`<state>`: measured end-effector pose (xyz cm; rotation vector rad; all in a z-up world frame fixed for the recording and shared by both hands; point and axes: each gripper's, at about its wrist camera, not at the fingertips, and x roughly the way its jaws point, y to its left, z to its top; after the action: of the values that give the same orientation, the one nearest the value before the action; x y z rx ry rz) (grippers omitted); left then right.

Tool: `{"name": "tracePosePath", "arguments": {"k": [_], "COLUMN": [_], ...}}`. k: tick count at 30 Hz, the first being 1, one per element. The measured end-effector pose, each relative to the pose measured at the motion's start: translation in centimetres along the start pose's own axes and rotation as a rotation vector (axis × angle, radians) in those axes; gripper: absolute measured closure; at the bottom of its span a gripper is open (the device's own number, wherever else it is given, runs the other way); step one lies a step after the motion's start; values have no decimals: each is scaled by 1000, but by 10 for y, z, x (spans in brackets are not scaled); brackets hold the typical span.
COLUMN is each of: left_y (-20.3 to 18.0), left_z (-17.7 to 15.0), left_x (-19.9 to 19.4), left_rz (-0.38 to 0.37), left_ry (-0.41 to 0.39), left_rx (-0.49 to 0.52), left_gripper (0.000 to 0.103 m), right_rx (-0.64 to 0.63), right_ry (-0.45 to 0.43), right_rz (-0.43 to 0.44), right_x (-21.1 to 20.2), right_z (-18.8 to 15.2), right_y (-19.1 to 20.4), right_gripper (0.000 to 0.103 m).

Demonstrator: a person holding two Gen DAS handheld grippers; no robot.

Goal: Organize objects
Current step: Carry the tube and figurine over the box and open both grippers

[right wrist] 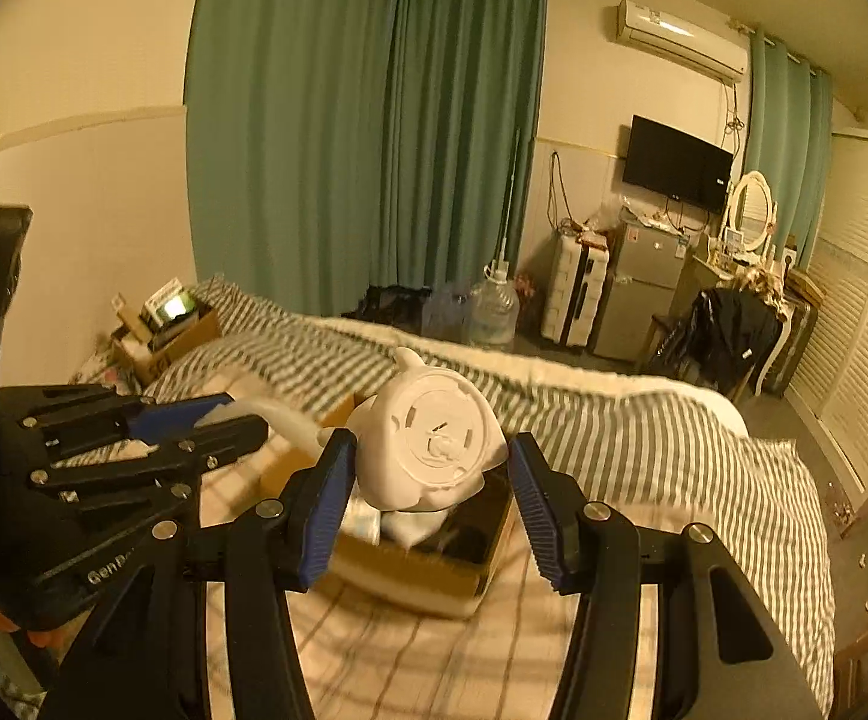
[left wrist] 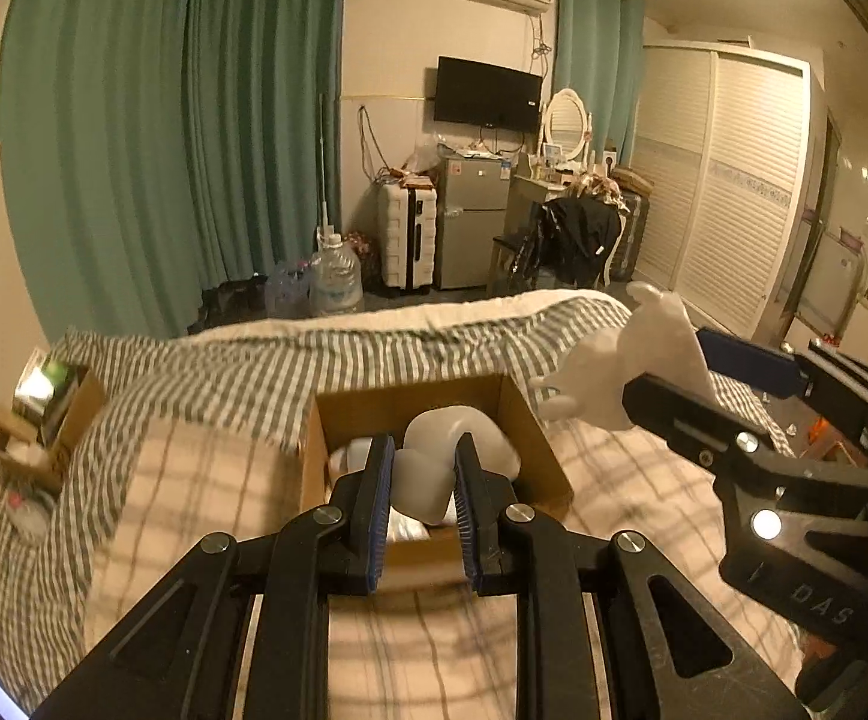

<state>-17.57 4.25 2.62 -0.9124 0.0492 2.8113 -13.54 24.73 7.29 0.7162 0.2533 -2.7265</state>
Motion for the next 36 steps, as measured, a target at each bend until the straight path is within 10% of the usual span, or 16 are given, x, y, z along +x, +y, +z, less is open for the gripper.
{"name": "tracePosePath", "arguments": {"k": [12, 36], "left_y": [15, 33], "left_z": [51, -25], "left_x": [76, 209], "left_rz": [17, 46], "left_ry": [42, 300], "left_rx": [10, 2], "left_gripper": [84, 82], "right_rx": [27, 106], "right_ry": [19, 289], "right_rz": [1, 82], "right_x": [83, 232], "right_z": [60, -44], "right_y": [-36, -52], "right_gripper": [51, 50]}}
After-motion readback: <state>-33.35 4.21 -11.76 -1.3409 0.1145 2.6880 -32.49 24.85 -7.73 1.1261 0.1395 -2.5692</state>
